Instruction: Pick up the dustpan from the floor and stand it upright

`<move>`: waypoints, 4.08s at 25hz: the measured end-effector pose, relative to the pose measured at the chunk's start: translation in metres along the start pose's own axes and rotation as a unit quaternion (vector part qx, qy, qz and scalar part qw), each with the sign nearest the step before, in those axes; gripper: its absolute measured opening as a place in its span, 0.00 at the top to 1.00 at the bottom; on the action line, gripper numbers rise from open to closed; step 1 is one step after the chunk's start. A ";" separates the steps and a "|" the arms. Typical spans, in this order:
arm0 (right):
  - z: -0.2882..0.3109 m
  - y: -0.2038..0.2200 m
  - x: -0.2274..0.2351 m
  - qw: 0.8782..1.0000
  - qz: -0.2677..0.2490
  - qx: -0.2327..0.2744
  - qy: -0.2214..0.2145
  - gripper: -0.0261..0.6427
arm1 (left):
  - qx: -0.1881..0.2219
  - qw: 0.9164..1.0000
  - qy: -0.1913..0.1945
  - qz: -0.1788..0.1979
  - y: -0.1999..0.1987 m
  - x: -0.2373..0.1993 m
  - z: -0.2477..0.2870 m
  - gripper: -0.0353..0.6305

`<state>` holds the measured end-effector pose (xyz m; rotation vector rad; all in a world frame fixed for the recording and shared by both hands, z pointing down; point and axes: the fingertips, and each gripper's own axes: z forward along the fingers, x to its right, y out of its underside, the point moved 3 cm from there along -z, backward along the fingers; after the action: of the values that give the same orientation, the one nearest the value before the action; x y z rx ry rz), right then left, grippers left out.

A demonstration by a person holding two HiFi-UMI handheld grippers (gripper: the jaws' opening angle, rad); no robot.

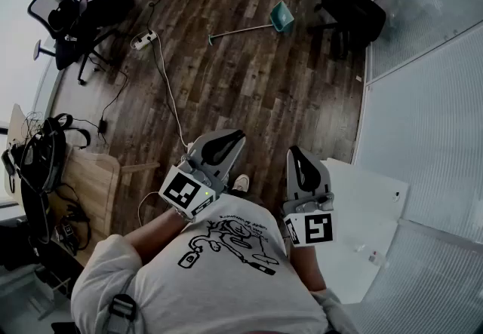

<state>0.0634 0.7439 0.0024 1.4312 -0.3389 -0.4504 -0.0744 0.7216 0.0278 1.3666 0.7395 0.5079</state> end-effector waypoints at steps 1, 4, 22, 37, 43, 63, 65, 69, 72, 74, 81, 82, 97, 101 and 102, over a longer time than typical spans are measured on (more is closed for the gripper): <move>0.004 -0.002 -0.001 1.000 0.001 0.002 -0.001 0.94 | 0.000 1.000 0.001 -0.001 0.000 -0.001 0.000 0.92; 0.015 -0.007 -0.006 1.000 0.001 0.009 -0.006 0.94 | 0.001 1.000 0.002 -0.004 -0.002 -0.007 -0.001 0.92; 0.083 -0.009 -0.082 1.000 0.003 0.000 -0.017 0.94 | -0.007 1.000 -0.002 -0.006 -0.006 -0.097 -0.065 0.92; 0.138 0.008 -0.050 0.999 0.016 -0.015 -0.032 0.94 | -0.016 1.000 -0.016 -0.020 0.004 -0.138 -0.023 0.92; 0.169 0.011 0.004 0.999 0.023 -0.020 -0.029 0.94 | -0.026 0.999 -0.018 -0.020 0.000 -0.157 0.035 0.92; 0.232 0.015 0.175 0.998 0.038 -0.017 -0.042 0.94 | -0.039 0.998 -0.038 -0.024 -0.008 -0.175 0.204 0.92; 0.237 0.017 0.182 0.998 0.041 -0.019 -0.043 0.94 | -0.043 0.998 -0.041 -0.026 -0.007 -0.178 0.211 0.92; 0.251 0.020 0.191 0.998 0.043 -0.026 -0.047 0.94 | -0.051 0.997 -0.041 -0.031 -0.004 -0.188 0.225 0.92; 0.266 0.021 0.198 0.998 0.040 -0.027 -0.047 0.94 | -0.051 0.997 -0.035 -0.034 -0.002 -0.199 0.236 0.92; 0.279 0.020 0.201 0.998 0.040 -0.026 -0.046 0.94 | -0.051 0.998 -0.033 -0.033 -0.001 -0.211 0.244 0.92; 0.348 0.015 0.202 0.997 0.028 -0.034 -0.056 0.94 | -0.041 0.998 -0.036 -0.037 -0.012 -0.278 0.268 0.92; 0.360 0.012 0.202 0.997 0.026 -0.035 -0.058 0.94 | -0.040 0.998 -0.036 -0.037 -0.014 -0.290 0.271 0.92; 0.530 -0.015 0.170 0.997 0.014 -0.041 -0.069 0.94 | -0.024 0.997 -0.055 -0.038 -0.049 -0.462 0.272 0.92; 0.548 -0.010 0.174 0.997 0.021 -0.045 -0.055 0.94 | -0.031 0.998 -0.044 -0.040 -0.047 -0.477 0.280 0.92; 0.551 -0.009 0.176 0.997 0.024 -0.046 -0.052 0.94 | -0.033 0.998 -0.041 -0.041 -0.046 -0.480 0.284 0.92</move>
<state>-0.0508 0.1791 0.0494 1.3099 -0.4293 -0.4968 -0.1983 0.1786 0.0780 1.2824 0.7036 0.4052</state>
